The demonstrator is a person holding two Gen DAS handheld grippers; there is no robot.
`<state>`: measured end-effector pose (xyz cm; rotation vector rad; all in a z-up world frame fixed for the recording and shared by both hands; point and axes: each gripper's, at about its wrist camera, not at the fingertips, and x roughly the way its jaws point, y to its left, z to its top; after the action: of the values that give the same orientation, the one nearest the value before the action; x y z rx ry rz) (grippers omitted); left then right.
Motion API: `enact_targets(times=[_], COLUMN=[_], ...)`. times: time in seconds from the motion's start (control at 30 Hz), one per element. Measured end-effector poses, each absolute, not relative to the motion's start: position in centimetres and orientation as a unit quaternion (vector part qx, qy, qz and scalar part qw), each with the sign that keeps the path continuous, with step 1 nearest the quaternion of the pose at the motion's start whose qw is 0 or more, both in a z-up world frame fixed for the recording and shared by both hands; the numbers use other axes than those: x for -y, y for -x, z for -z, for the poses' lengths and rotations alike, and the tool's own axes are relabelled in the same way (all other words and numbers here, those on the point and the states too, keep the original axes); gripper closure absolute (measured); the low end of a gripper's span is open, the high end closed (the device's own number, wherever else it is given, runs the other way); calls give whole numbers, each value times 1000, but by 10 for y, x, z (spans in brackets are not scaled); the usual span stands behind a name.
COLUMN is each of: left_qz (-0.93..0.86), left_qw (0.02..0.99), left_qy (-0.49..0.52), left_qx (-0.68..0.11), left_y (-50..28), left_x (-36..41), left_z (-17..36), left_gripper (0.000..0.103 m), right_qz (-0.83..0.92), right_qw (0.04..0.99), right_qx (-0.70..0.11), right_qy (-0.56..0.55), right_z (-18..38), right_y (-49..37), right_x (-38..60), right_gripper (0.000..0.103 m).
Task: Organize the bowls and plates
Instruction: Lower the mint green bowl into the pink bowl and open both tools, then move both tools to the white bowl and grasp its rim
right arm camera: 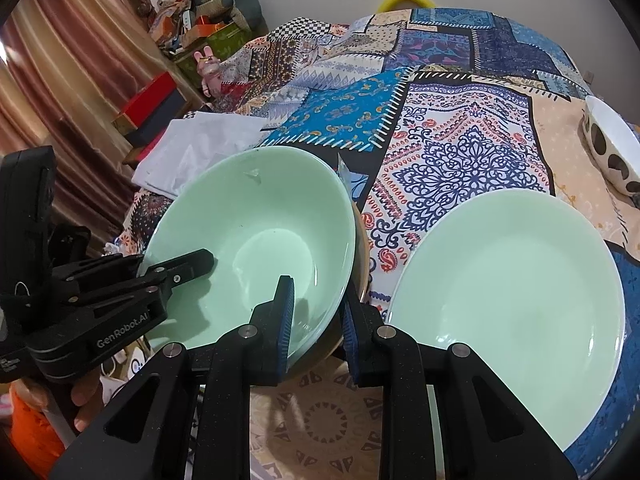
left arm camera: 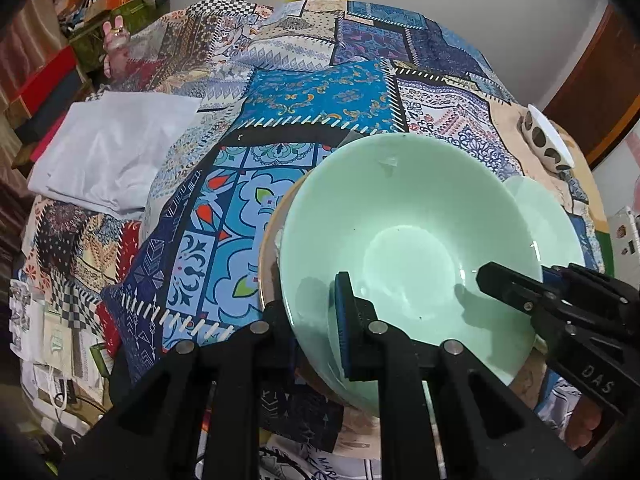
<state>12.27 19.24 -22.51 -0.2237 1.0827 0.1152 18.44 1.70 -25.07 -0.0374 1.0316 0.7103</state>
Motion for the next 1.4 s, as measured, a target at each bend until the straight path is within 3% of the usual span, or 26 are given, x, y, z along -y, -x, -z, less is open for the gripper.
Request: enact_targets(times=[0.57,0.63,0.87,0.97,1.07,1.13,1.23,1.4], left_qz=[-76,-78,-94,-90,-84,-79,-69,-43], left_qw=[849,848,857,869,876,882,891,900], left_qy=[56,58,63,49,43,42,45,46], left_qx=[-519,-521,-502,-484,-474,-463,-446,-431], left_y=[-136,-136,-135,-134,-136,-138,-141,-155], left_x=[-176,-176,-174,-165,-155,-145,-132,-101], left_z=[224,221,202,186,172,161,148,131], left_gripper=[85,81,52,47,44,40,32,30], right_qz=[-336,-337,-328,-322,-311,-304,-286,-259], right_qw=[825,824,836,844,854,860,873,887], right_qx=[-455,-455,-439,-430,-417,-410,-395,-381], right_qy=[11,9,12,10,8,3,-7,-16], right_z=[237,236,225,219,210,206,196,184], right_y=[-186,-187,-187,-188,-190,-192,-198,-211], right_x=[11,15,39,53,69,81,105,135], right_gripper=[78,78,77,75,68,57,49,42])
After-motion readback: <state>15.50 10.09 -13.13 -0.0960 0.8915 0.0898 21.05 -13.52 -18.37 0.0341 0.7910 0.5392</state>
